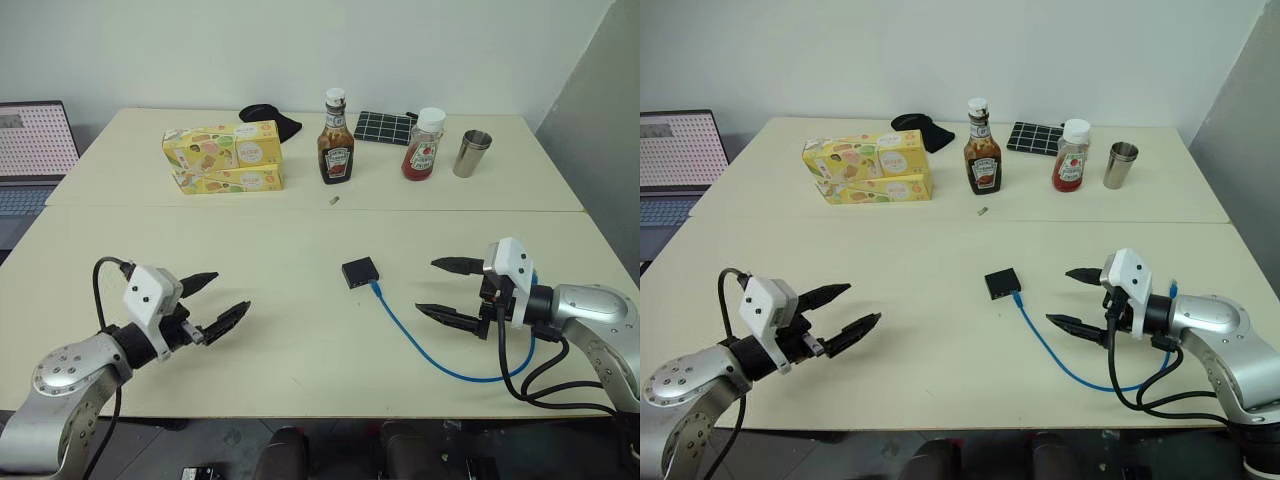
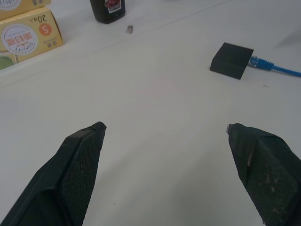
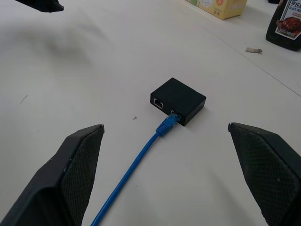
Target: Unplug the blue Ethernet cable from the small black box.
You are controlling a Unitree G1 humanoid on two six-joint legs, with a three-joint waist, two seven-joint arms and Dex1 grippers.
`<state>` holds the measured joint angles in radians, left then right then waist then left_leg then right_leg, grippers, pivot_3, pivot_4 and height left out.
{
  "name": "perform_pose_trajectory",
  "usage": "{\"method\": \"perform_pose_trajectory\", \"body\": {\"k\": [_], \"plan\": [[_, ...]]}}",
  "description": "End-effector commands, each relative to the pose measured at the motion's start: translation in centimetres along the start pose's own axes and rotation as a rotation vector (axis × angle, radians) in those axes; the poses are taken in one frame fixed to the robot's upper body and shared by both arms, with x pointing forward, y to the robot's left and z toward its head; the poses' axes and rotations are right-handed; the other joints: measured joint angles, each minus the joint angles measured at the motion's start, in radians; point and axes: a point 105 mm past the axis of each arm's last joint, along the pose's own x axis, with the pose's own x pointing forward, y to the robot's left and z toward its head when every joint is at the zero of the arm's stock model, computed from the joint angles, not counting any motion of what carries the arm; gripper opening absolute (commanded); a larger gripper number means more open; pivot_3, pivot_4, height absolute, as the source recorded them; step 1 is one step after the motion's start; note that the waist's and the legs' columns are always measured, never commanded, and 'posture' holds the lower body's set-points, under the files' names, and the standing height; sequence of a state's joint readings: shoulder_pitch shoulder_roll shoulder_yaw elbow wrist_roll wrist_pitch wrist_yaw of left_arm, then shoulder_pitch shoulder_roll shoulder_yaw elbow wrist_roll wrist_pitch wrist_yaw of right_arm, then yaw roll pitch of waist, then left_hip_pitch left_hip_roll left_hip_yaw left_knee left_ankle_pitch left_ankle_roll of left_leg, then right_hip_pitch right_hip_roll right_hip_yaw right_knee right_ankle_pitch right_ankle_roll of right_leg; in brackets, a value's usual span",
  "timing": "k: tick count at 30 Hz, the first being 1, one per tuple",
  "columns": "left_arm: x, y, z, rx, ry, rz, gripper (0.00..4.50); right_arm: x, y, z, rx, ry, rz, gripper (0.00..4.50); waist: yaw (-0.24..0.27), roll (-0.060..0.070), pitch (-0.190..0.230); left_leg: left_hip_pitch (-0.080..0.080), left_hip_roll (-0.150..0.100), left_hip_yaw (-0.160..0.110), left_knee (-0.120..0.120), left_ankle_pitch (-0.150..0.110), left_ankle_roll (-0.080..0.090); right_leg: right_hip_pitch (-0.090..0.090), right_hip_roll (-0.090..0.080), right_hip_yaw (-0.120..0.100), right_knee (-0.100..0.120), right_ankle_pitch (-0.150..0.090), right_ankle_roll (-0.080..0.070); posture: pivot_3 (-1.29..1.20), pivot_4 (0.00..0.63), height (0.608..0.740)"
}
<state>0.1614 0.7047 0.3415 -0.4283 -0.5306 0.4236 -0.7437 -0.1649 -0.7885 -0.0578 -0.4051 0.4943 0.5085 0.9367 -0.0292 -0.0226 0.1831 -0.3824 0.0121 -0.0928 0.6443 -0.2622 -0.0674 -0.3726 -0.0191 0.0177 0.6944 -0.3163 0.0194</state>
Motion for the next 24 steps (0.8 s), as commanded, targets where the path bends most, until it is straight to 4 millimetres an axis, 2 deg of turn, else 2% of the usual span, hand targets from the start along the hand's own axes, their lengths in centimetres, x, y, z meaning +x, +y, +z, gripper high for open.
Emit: {"method": "perform_pose_trajectory", "body": {"k": [1,17,22,24], "plan": [[-0.1,-0.2,0.9,0.02,-0.019,-0.01,4.37,-0.5,0.0,0.9,-0.03,-0.024,-0.008,4.48,0.0,0.0,0.0,0.0,0.0,0.0,0.0,0.0,0.0,0.0,0.0,0.0,0.0,0.0,0.0,0.0,0.15,0.74],[0.1,-0.5,1.3,0.044,-0.008,0.0,4.37,0.1,-0.1,0.7,-0.041,-0.021,0.001,4.48,0.0,0.0,0.0,0.0,0.0,0.0,0.0,0.0,0.0,0.0,0.0,0.0,0.0,0.0,0.0,0.0,0.15,0.74],[0.4,-1.2,1.8,0.058,-0.008,-0.054,4.37,1.0,0.4,0.6,-0.022,-0.035,-0.009,4.48,0.0,0.0,0.0,0.0,0.0,0.0,0.0,0.0,0.0,0.0,0.0,0.0,0.0,0.0,0.0,0.0,0.15,0.74],[0.5,-1.6,2.1,0.086,-0.021,-0.096,4.37,1.7,0.6,0.0,-0.003,0.0,-0.036,4.48,0.0,0.0,0.0,0.0,0.0,0.0,0.0,0.0,0.0,0.0,0.0,0.0,0.0,0.0,0.0,0.0,0.15,0.74]]}}
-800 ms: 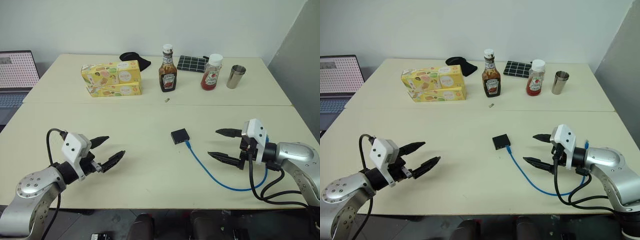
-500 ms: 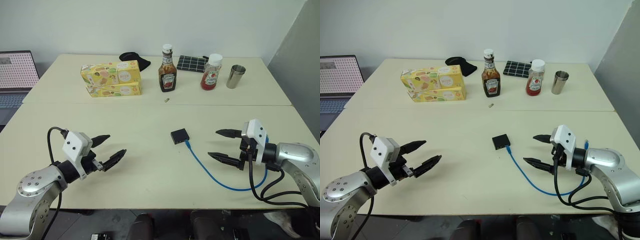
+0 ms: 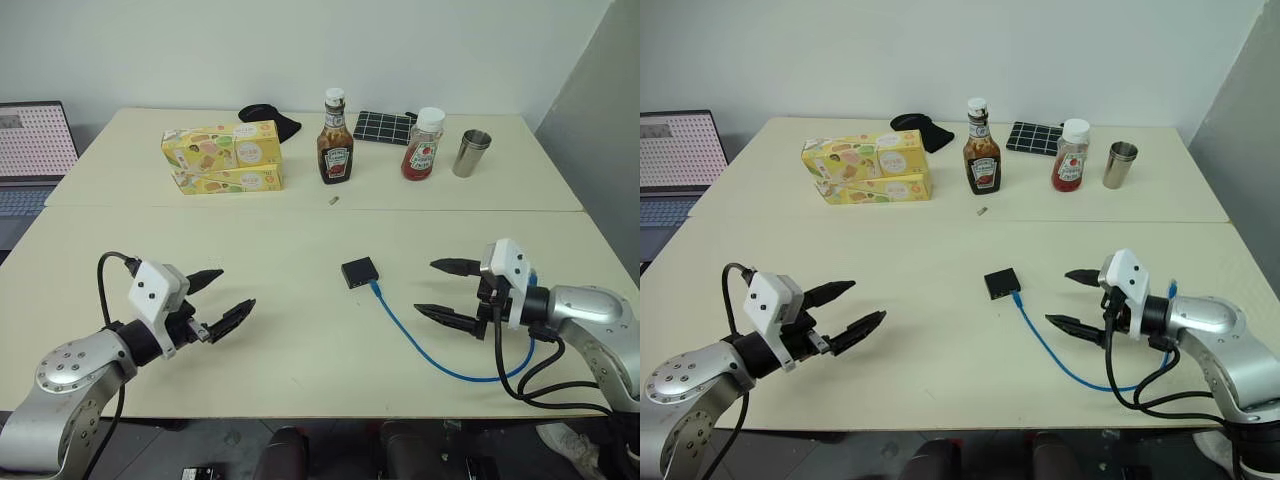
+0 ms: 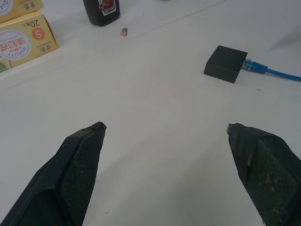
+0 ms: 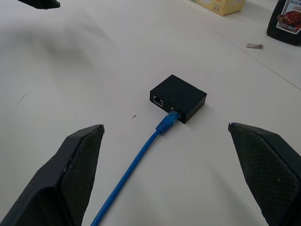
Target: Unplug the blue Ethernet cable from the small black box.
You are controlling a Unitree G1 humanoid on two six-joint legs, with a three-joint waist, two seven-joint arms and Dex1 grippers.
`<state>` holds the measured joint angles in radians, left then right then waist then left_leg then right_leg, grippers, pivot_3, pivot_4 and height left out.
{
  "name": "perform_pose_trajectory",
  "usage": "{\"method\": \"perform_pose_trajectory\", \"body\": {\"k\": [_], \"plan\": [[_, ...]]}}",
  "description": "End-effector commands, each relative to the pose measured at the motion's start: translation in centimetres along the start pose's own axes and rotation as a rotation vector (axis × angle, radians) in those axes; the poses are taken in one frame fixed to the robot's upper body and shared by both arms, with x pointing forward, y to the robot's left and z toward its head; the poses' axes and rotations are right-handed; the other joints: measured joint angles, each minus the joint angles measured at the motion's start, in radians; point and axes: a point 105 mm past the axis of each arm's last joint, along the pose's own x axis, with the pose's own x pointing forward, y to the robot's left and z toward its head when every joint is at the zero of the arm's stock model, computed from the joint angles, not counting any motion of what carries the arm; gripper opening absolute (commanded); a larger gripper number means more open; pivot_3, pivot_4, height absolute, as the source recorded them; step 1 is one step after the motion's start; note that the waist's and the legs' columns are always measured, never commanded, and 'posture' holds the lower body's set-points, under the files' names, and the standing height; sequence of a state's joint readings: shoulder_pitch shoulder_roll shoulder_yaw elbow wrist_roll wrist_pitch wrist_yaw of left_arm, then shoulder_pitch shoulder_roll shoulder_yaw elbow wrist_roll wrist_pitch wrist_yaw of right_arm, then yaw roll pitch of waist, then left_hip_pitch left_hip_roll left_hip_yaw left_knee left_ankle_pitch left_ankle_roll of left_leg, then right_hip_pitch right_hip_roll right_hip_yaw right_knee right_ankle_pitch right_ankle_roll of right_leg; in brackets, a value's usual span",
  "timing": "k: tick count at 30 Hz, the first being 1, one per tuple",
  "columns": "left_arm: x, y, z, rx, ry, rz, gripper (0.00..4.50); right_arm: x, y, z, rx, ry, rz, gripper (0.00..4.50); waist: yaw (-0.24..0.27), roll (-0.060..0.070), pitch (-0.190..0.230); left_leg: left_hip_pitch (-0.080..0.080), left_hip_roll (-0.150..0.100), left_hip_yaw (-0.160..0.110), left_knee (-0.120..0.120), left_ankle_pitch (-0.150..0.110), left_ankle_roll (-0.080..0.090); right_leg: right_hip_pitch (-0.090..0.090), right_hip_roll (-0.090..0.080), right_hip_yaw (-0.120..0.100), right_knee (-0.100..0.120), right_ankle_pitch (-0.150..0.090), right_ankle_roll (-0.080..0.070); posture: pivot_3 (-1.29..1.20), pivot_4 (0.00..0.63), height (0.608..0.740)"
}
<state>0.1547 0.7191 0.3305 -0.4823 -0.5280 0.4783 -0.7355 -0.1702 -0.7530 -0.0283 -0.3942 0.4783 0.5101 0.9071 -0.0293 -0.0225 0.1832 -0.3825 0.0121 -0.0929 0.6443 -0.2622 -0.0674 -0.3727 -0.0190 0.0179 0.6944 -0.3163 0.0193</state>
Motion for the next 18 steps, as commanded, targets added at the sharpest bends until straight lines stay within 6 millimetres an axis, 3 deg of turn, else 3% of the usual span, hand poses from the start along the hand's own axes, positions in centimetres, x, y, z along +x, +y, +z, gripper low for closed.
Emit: {"method": "perform_pose_trajectory", "body": {"k": [1,4,9,17,18], "plan": [[0.3,-1.0,1.6,0.076,-0.042,-0.092,4.37,1.4,0.7,0.0,-0.036,0.022,-0.037,4.48,0.0,0.0,0.0,0.0,0.0,0.0,0.0,0.0,0.0,0.0,0.0,0.0,0.0,0.0,0.0,0.0,0.15,0.74],[0.3,-1.6,1.6,0.088,-0.03,-0.154,4.37,2.4,0.9,-0.5,-0.031,0.037,-0.077,4.48,0.0,0.0,0.0,0.0,0.0,0.001,0.0,0.0,0.0,0.0,0.0,0.0,0.0,0.0,0.0,0.0,0.15,0.74],[0.3,-3.7,2.0,0.097,-0.016,-0.349,4.37,5.7,1.5,-2.5,0.074,0.086,-0.197,4.48,-0.001,0.001,0.001,0.0,0.0,0.0,0.0,0.0,0.0,-0.001,0.0,0.0,0.0,0.0,0.0,0.0,0.15,0.74],[0.4,-4.0,2.5,0.116,-0.013,-0.42,4.37,8.9,1.7,-4.8,0.202,0.138,-0.358,4.48,-0.002,0.002,0.001,0.0,0.0,0.001,0.0,0.0,0.0,-0.001,0.0,0.001,0.0,0.0,0.0,0.0,0.15,0.74],[0.4,-4.0,2.5,0.118,-0.013,-0.422,4.45,9.0,1.6,-5.0,0.204,0.144,-0.374,4.31,-0.003,0.002,0.001,0.0,0.0,0.0,0.0,0.0,0.0,-0.001,0.0,0.0,0.0,0.0,0.0,0.0,0.15,0.74]]}}
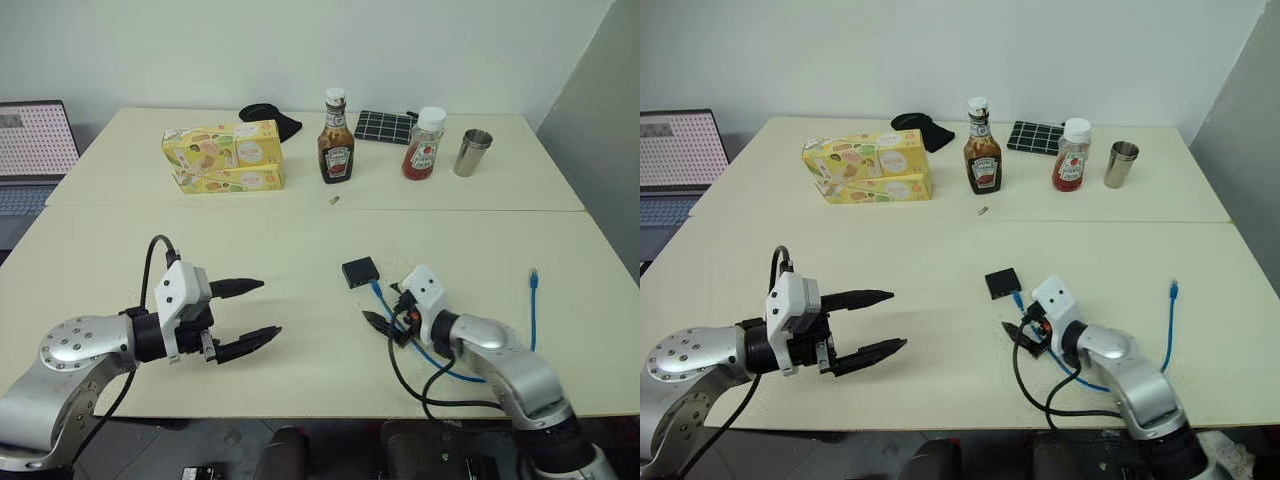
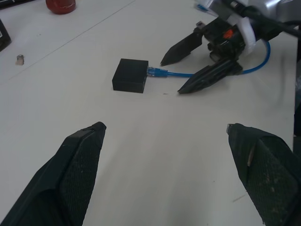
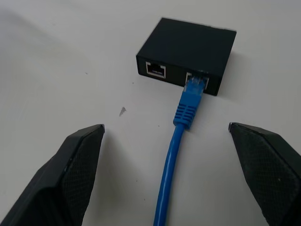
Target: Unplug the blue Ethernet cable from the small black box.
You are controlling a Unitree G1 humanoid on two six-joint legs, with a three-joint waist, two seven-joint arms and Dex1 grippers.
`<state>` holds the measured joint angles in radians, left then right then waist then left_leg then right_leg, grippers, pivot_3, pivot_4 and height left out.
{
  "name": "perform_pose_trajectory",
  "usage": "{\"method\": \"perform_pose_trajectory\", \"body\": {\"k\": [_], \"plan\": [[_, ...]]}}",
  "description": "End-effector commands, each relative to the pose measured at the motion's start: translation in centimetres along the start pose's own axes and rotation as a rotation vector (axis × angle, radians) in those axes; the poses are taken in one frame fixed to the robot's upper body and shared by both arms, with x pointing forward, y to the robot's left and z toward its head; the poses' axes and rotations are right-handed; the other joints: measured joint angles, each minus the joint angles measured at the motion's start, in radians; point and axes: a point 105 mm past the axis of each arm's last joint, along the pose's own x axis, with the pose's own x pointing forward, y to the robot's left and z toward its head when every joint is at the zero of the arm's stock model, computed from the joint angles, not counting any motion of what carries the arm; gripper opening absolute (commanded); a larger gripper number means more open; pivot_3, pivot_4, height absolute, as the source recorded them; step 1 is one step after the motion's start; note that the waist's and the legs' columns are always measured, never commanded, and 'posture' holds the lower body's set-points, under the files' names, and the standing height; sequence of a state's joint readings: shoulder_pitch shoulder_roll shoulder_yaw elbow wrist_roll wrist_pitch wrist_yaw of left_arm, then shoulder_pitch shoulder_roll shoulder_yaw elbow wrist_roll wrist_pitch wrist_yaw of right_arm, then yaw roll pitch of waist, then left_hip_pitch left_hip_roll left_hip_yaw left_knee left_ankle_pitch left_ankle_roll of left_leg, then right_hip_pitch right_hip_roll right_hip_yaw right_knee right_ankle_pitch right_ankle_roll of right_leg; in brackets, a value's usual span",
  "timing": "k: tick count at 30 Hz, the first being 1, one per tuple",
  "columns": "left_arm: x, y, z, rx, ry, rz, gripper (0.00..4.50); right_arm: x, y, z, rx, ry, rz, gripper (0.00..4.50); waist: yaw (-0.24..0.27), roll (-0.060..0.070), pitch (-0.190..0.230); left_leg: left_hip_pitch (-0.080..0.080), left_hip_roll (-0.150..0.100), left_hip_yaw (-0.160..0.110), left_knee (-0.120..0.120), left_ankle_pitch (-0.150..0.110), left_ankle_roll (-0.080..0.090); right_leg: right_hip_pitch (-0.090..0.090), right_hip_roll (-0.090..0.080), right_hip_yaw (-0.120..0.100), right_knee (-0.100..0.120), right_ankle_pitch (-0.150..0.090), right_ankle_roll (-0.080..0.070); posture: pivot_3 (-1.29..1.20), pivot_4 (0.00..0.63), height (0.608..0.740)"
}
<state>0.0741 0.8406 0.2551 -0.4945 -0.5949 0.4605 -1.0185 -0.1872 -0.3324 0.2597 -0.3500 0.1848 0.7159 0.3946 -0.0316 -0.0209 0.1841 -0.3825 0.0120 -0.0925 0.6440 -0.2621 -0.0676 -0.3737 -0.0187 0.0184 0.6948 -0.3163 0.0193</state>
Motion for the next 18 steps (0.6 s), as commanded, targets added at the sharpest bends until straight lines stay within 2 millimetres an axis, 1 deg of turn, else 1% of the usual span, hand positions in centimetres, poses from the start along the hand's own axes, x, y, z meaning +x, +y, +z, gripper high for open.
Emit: {"method": "perform_pose_trajectory", "body": {"k": [1,2,3,5,6,13,17,18], "plan": [[0.2,-0.3,0.4,0.027,-0.007,-0.029,4.5,0.6,-0.7,-0.3,-0.003,0.024,-0.081,4.12,-0.001,0.0,0.0,0.0,0.0,0.0,0.0,0.0,0.0,0.0,0.0,0.0,0.0,0.0,0.0,0.0,0.15,0.74],[0.2,-0.3,0.4,0.028,-0.008,-0.032,4.5,0.8,-0.7,-0.4,0.002,0.027,-0.096,4.01,-0.001,0.0,0.0,0.0,0.0,0.0,0.0,0.0,0.0,0.0,0.0,0.0,0.0,0.0,0.0,0.0,0.15,0.74],[0.3,-0.3,0.3,0.028,-0.009,-0.036,4.5,0.9,-0.8,-0.4,0.007,0.031,-0.109,3.7,-0.001,0.0,0.0,0.0,0.0,0.0,0.0,0.0,0.0,0.0,0.0,0.0,0.0,0.0,0.0,0.0,0.15,0.74],[0.4,-0.4,0.3,0.03,-0.012,-0.042,4.5,1.0,-1.1,-0.4,0.003,0.04,-0.13,3.27,-0.001,0.0,0.0,0.001,0.0,0.0,0.0,0.0,0.0,0.0,0.0,0.0,0.001,0.0,0.0,0.0,0.15,0.74],[0.4,-0.4,0.3,0.029,-0.014,-0.047,4.5,1.0,-1.3,-0.4,0.0,0.044,-0.137,2.97,-0.001,0.0,0.0,0.001,0.0,0.0,0.0,0.0,0.0,0.0,0.0,0.0,0.001,0.0,0.0,0.0,0.15,0.74],[0.6,-0.5,-0.2,0.026,-0.015,-0.042,4.5,0.8,-2.4,-0.4,-0.058,0.061,-0.161,1.23,-0.001,0.0,0.0,0.001,0.0,0.0,0.0,0.0,0.0,0.0,0.0,0.0,0.001,0.0,0.0,0.0,0.15,0.74],[0.7,-0.3,-0.5,0.026,-0.016,-0.021,4.5,0.4,-2.9,0.3,-0.116,0.047,-0.152,0.17,0.003,0.0,0.0,0.0,0.0,-0.001,0.0,0.0,0.0,0.001,0.0,-0.001,0.001,0.0,0.0,0.0,0.15,0.74],[0.7,-0.2,-0.5,0.015,-0.016,-0.016,4.5,0.3,-3.0,0.8,-0.148,0.032,-0.139,0.13,0.003,0.0,0.0,0.0,0.0,-0.001,0.0,0.0,0.0,0.001,0.0,-0.001,0.001,0.0,0.0,0.0,0.15,0.74]]}}
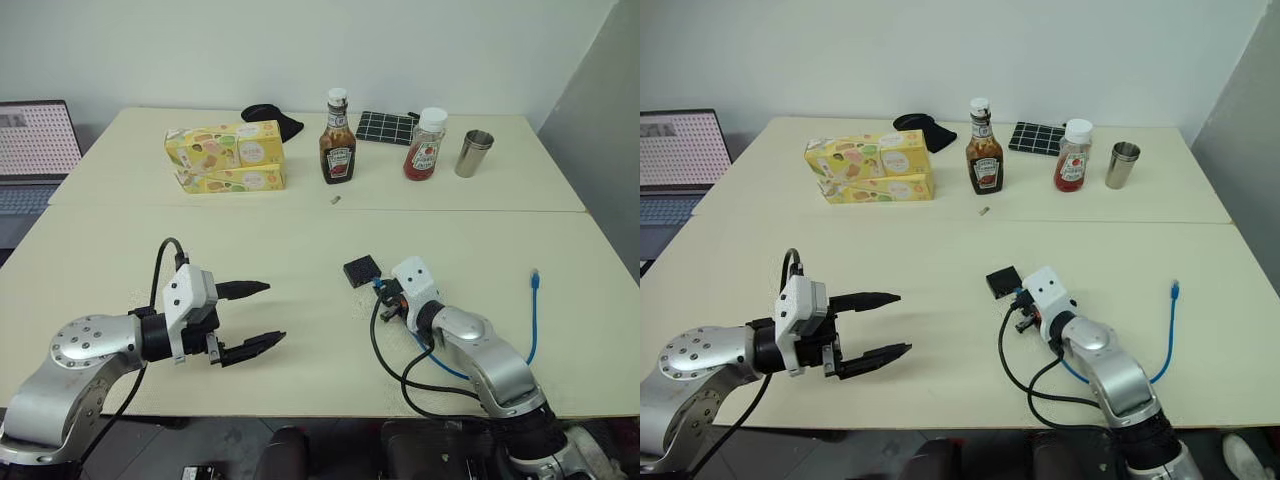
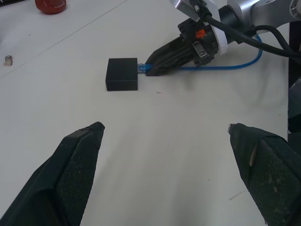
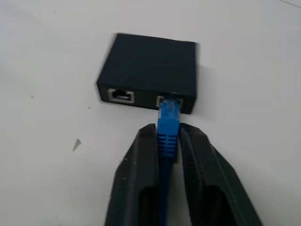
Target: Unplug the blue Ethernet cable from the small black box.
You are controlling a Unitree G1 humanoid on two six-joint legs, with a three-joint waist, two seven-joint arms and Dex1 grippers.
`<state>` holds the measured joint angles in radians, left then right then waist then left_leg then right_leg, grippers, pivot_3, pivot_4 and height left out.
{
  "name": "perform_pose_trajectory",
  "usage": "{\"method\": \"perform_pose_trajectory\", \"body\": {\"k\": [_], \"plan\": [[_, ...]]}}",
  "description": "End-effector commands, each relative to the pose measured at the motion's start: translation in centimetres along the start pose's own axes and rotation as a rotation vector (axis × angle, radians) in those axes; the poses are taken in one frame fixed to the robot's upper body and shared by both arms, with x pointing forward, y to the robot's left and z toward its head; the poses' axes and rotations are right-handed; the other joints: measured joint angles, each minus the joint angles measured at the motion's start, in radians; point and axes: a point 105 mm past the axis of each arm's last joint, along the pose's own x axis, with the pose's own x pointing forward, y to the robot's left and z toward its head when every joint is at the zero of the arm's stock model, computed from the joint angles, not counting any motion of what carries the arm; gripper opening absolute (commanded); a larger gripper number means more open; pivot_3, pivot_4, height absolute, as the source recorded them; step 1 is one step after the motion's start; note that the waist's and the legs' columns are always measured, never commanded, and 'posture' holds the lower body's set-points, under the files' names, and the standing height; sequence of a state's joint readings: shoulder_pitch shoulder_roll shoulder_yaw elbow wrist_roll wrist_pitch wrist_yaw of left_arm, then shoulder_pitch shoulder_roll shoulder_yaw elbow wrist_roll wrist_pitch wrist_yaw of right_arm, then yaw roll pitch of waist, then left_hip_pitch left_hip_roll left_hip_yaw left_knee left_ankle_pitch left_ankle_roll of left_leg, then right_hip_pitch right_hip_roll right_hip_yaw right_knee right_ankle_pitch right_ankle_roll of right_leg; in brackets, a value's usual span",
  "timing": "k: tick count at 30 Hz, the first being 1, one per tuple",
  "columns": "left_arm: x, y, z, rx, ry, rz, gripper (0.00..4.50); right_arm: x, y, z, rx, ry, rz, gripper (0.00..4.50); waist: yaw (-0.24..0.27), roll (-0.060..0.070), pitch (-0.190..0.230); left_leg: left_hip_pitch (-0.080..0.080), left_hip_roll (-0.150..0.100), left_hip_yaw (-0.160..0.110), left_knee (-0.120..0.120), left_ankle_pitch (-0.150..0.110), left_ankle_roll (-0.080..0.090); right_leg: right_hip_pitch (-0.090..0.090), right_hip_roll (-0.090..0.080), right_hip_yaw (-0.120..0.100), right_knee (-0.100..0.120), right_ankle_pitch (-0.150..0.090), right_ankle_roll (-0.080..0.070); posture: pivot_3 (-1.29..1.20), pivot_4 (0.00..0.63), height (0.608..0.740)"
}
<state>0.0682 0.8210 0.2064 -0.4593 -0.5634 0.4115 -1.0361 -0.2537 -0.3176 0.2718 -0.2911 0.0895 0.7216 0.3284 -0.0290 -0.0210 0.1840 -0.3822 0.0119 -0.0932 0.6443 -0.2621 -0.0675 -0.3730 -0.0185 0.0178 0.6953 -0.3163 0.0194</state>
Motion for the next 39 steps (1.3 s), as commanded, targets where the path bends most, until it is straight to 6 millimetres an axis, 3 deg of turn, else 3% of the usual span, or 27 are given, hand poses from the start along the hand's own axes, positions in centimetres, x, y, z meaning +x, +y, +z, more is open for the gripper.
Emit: {"method": "perform_pose_trajectory", "body": {"k": [1,3,6,12,18,26,39], "plan": [[0.0,0.2,0.1,-0.004,-0.009,0.013,4.5,-0.5,-1.2,0.7,-0.105,-0.016,-0.006,0.12,0.0,0.0,0.0,0.0,0.0,0.0,0.0,0.0,0.0,0.0,0.0,0.0,0.0,0.0,0.0,0.0,0.15,0.74],[-0.1,0.4,-0.2,-0.05,-0.01,0.021,4.5,-0.6,-1.1,1.8,-0.183,-0.062,0.034,0.12,0.0,0.0,0.0,0.0,0.0,0.0,0.0,0.0,0.0,0.0,0.0,0.0,0.0,0.0,0.0,0.0,0.15,0.74],[-0.5,1.5,-0.3,-0.208,-0.083,0.076,4.5,-1.1,0.2,4.6,-0.442,-0.199,0.181,0.12,-0.003,0.002,0.001,0.0,-0.001,0.001,0.0,0.0,0.0,-0.001,0.0,0.0,0.0,0.0,0.0,0.0,0.15,0.74],[-0.2,1.9,0.3,-0.374,-0.129,0.054,4.5,-2.2,2.7,7.0,-0.784,-0.405,0.416,0.12,-0.006,0.001,0.002,0.0,0.001,0.0,0.0,0.0,0.0,-0.001,0.0,-0.001,0.0,0.0,0.0,0.0,0.15,0.74],[0.8,0.6,1.9,-0.454,-0.183,-0.07,4.5,-2.7,4.7,9.3,-0.987,-0.585,0.557,0.12,-0.005,0.001,0.002,0.0,0.001,0.0,0.001,0.0,0.0,-0.001,0.0,0.0,0.0,0.0,0.0,0.0,0.15,0.74],[1.6,0.5,2.5,-0.492,-0.225,-0.079,4.5,-2.7,5.2,11.3,-1.059,-0.706,0.574,0.12,-0.003,0.001,0.002,0.0,0.001,0.0,0.001,0.0,0.0,-0.001,-0.001,0.0,0.0,0.0,0.0,0.0,0.15,0.74],[1.9,0.3,2.5,-0.525,-0.239,-0.113,1.95,-3.0,5.3,11.7,-1.113,-0.771,0.567,0.12,-0.003,0.001,0.002,0.0,0.001,-0.001,0.001,0.0,0.0,-0.001,-0.001,0.0,0.001,0.0,0.0,0.0,0.15,0.74]]}}
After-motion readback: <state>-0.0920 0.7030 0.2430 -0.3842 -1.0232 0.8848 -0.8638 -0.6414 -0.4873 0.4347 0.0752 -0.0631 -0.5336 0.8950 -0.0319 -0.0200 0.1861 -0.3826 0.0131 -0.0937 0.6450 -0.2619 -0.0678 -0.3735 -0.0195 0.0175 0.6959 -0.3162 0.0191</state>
